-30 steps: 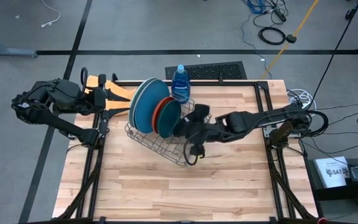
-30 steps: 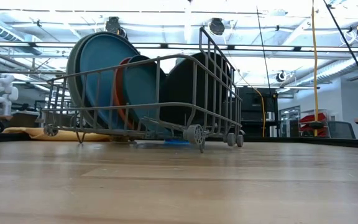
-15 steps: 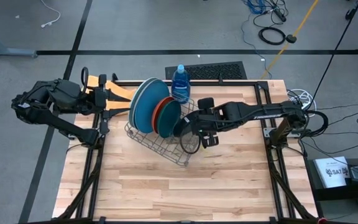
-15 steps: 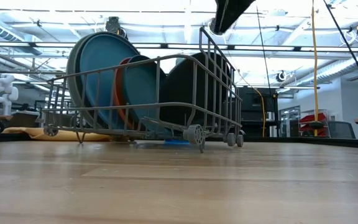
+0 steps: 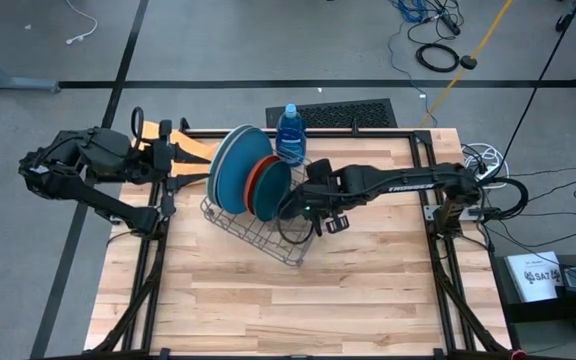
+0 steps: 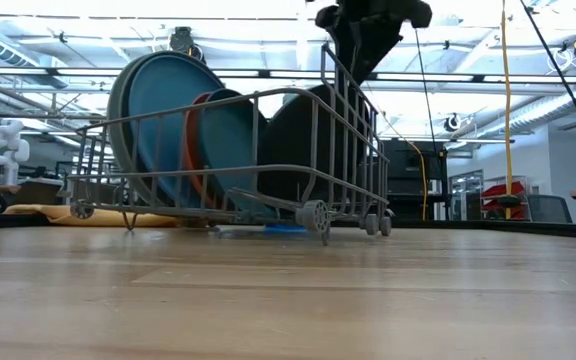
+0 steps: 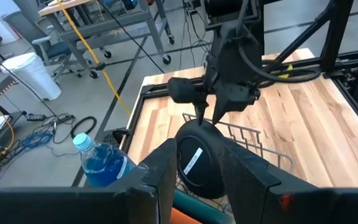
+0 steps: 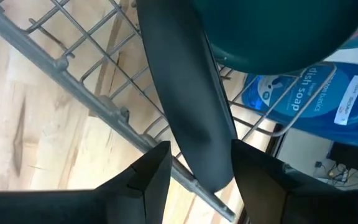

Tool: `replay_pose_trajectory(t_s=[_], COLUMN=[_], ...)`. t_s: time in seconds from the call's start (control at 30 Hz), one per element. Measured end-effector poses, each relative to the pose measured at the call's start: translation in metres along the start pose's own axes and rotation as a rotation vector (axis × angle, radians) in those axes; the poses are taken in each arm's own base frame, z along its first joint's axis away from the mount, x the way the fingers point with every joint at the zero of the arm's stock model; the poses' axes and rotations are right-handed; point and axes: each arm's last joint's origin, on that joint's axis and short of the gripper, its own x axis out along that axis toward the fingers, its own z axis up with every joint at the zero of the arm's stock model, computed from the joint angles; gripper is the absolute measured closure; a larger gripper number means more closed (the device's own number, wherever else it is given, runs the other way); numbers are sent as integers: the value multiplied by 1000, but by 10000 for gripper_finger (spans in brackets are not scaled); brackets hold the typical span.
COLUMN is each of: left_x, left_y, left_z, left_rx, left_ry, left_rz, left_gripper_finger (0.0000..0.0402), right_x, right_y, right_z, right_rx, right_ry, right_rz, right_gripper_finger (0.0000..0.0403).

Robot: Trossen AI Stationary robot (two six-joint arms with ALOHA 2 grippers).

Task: Sort dishes
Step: Put the black plate into the dish rack

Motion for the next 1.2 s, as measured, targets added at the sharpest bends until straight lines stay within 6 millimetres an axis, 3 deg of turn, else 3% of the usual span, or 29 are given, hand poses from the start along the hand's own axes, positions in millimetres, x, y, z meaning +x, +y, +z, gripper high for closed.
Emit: replay_pose_trajectory(t_s=[0.2, 0.6, 1.2], left_x=[0, 0, 0], left_y=[0, 0, 0], left_z=[0, 0, 0], left_rx=[0, 7, 9], left_ry=[0, 0, 1], left_rz=[0, 1, 1], left_gripper_finger=[278, 278, 278], right_x=[6, 11, 7], right_y=[-1, 9, 25], right_z=[5, 22, 44], right_rx=[-22, -157, -435], right_ry=[-22, -75, -217], right_rz=[-12, -52, -114], right_gripper_finger=[249, 327, 334])
